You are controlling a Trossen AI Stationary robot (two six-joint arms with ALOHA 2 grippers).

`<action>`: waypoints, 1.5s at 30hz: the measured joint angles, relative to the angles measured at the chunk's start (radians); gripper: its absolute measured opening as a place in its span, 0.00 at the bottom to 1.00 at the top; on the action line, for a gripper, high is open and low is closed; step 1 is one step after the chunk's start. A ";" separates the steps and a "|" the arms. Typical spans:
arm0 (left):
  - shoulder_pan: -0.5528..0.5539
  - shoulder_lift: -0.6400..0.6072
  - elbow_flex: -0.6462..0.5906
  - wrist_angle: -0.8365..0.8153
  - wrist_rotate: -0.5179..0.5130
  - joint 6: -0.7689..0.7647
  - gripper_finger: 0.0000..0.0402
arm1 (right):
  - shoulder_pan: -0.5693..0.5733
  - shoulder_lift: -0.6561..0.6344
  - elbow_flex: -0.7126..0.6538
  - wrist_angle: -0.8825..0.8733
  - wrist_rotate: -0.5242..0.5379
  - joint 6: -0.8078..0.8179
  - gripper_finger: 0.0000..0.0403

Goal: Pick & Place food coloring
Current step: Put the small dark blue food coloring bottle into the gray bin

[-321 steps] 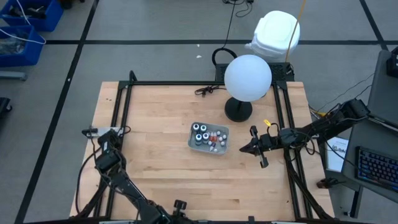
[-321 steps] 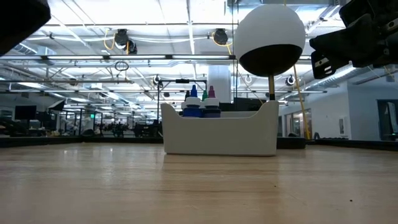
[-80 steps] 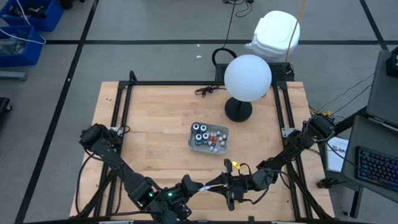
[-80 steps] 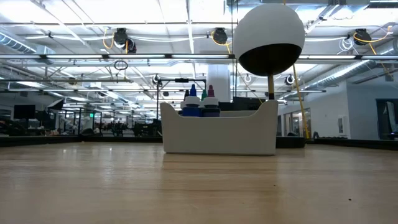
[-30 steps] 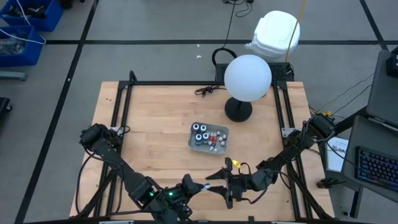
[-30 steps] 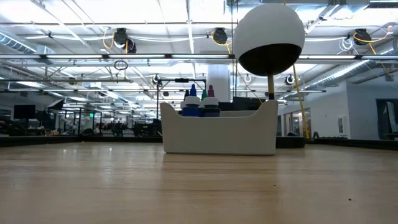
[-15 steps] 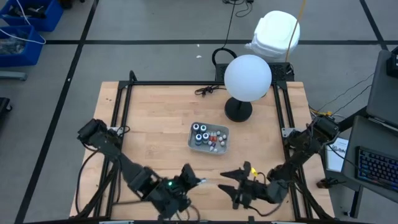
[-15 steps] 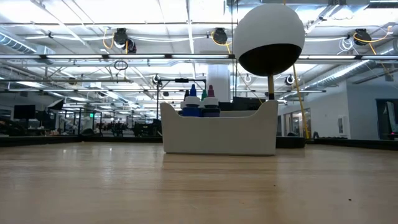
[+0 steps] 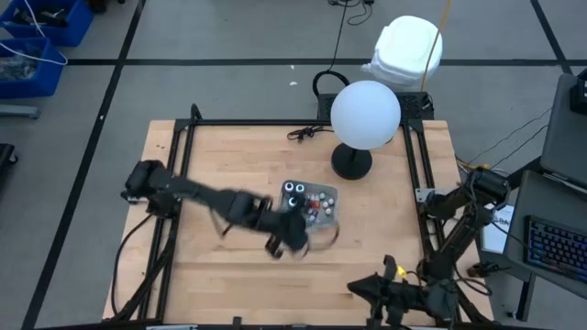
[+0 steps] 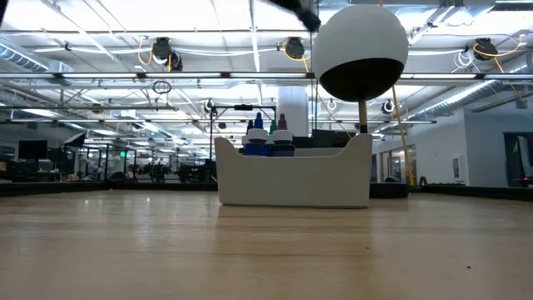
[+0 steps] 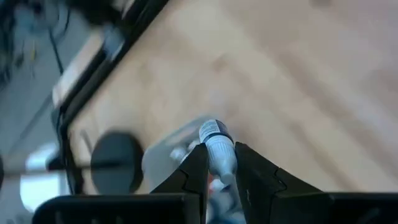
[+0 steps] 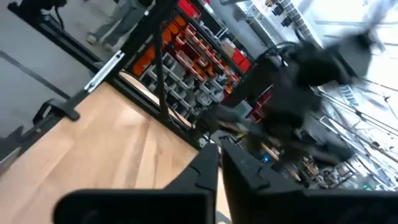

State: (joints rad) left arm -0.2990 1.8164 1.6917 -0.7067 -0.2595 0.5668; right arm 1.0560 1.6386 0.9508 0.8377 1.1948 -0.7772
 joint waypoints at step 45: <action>0.257 0.505 0.455 -0.407 0.146 -0.038 0.15 | -0.140 -0.002 -0.003 -0.080 0.321 0.007 0.00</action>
State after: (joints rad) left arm -0.0422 2.3215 2.1462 -1.1138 -0.1135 0.5288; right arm 0.9157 1.6367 0.9482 0.7574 1.5162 -0.7700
